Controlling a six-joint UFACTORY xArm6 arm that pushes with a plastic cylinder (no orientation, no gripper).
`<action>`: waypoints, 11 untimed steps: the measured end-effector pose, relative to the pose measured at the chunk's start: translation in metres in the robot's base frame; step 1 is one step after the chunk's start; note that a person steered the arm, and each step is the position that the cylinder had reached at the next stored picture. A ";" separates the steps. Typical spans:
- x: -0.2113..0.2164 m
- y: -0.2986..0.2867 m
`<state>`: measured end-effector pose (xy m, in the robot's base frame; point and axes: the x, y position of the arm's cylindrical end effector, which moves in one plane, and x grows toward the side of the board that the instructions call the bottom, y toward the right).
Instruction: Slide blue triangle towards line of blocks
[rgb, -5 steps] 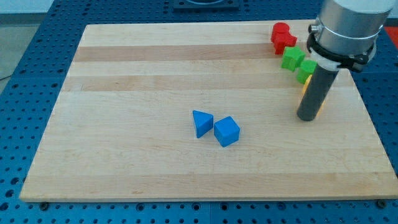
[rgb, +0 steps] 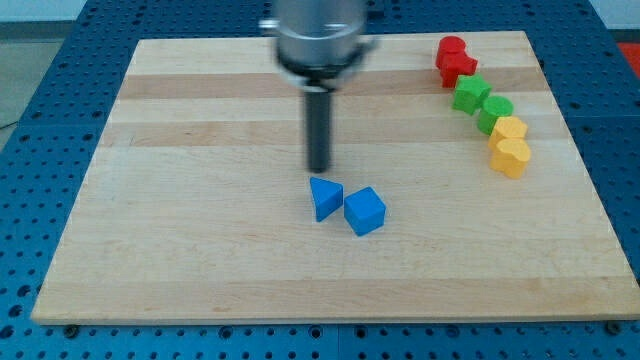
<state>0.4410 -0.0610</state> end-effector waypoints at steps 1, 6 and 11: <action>0.012 -0.094; 0.062 0.107; 0.038 0.204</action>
